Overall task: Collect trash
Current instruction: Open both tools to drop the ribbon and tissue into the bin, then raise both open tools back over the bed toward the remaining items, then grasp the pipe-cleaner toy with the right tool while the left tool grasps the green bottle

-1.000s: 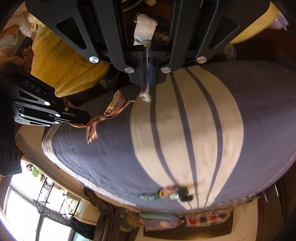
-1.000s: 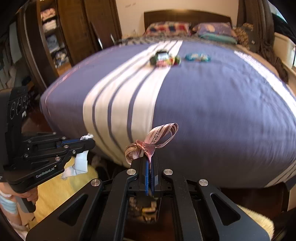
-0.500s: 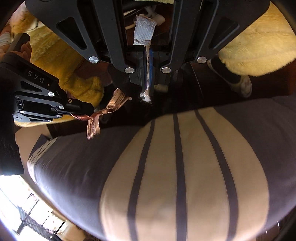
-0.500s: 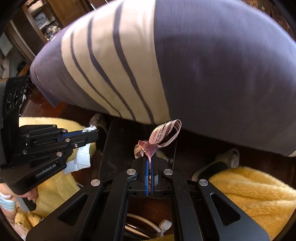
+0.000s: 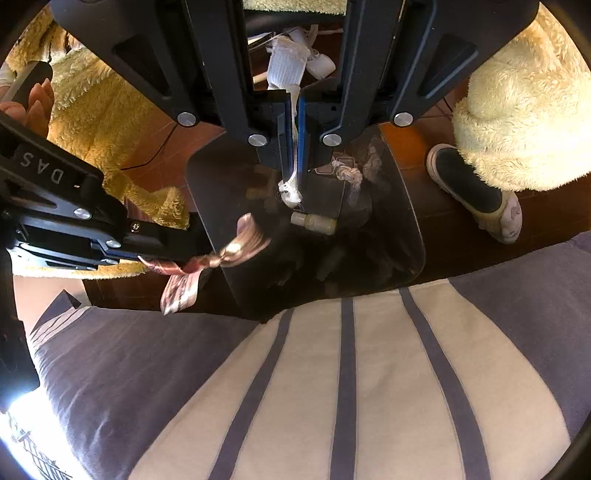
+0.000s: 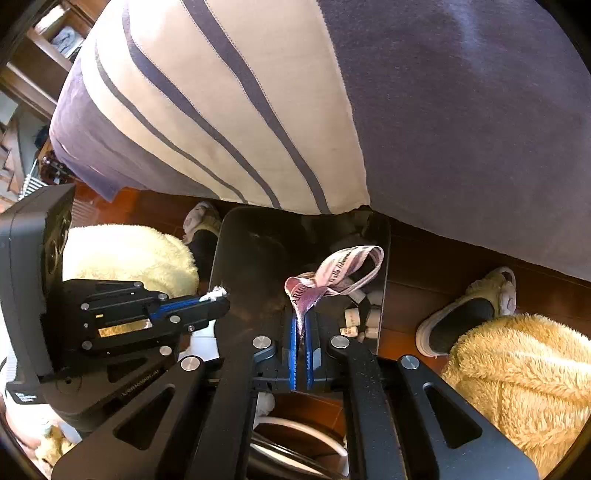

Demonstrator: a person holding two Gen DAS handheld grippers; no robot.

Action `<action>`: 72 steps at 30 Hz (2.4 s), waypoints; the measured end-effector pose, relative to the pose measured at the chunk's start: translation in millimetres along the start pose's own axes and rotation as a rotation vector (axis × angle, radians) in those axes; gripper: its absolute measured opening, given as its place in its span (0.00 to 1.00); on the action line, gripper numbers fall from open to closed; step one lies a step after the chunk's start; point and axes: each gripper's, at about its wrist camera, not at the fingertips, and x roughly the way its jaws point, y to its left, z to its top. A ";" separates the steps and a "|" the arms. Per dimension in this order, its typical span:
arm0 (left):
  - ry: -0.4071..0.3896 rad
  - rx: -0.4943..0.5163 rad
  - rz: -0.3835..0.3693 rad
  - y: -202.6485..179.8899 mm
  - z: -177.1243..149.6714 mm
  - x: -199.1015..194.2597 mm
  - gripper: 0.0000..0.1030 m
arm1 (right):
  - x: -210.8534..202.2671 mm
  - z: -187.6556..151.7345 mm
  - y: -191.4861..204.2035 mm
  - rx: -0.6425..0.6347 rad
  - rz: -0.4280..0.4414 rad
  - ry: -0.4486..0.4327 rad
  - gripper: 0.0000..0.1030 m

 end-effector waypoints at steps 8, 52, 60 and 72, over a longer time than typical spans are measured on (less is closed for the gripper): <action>-0.003 0.000 0.062 2.5 3.6 -3.2 0.45 | 4.6 4.1 -5.4 0.024 0.020 0.006 0.51; -0.495 0.100 0.229 10.3 227.4 -194.7 0.90 | -162.6 224.6 -37.9 -0.011 -0.170 -0.492 0.71; -0.498 0.131 0.233 13.9 255.5 -185.5 0.90 | -130.5 286.5 -30.0 0.028 -0.054 -0.434 0.47; -0.495 0.136 0.211 21.0 279.9 -174.2 0.90 | -100.8 334.1 -29.6 0.071 -0.067 -0.380 0.38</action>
